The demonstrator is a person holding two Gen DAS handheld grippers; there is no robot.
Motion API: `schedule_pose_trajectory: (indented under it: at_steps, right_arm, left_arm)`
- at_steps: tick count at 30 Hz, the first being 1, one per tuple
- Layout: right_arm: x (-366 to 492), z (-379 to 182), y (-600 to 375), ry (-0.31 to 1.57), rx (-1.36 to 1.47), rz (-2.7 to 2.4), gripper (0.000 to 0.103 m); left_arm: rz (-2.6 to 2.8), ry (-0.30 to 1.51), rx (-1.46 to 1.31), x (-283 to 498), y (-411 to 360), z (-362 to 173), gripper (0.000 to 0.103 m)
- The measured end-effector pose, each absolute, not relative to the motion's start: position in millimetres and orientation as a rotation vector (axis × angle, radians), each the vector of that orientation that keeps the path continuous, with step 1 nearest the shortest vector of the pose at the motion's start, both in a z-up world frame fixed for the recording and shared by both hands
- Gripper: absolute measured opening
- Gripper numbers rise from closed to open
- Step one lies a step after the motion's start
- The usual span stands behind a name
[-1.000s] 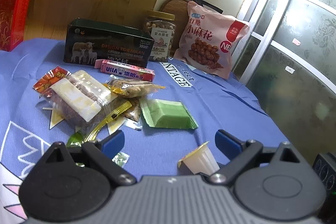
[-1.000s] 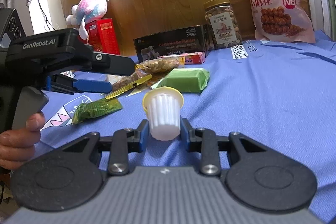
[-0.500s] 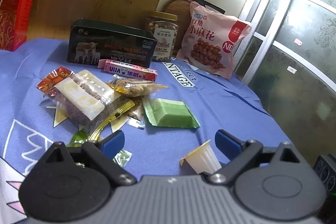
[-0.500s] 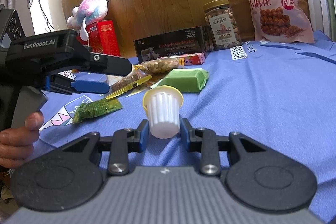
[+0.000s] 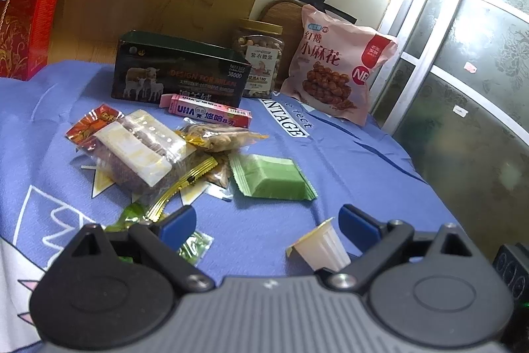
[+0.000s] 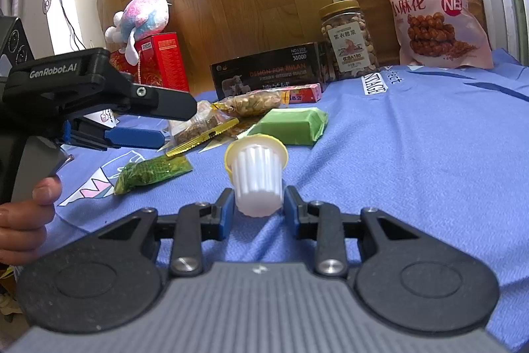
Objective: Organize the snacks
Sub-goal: 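Hold the white cup lifted in the right tool, then carry the white cup into the black tin and open the right tool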
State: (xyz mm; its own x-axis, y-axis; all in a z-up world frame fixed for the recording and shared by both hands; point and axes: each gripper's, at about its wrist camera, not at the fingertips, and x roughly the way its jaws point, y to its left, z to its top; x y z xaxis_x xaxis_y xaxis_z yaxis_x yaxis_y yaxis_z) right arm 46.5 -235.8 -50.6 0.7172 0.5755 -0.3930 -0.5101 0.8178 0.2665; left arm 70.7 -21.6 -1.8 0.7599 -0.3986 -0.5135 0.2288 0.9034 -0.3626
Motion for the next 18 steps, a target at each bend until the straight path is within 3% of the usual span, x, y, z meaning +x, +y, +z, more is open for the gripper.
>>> schedule_pose_trajectory:
  at_steps: [11, 15, 18]
  right_arm:
    - [45, -51, -236, 0.484, 0.139, 0.602, 0.036]
    - [40, -50, -239, 0.485, 0.132, 0.606, 0.046]
    - [36, -52, -241, 0.474, 0.127, 0.609, 0.047]
  left_arm:
    - [-0.351, 0.618, -0.273, 71, -22, 3, 0.095]
    - [-0.372, 0.603, -0.281, 72, -11, 17, 0.093]
    - [-0.398, 0.601, -0.265, 74, -8, 23, 0.093]
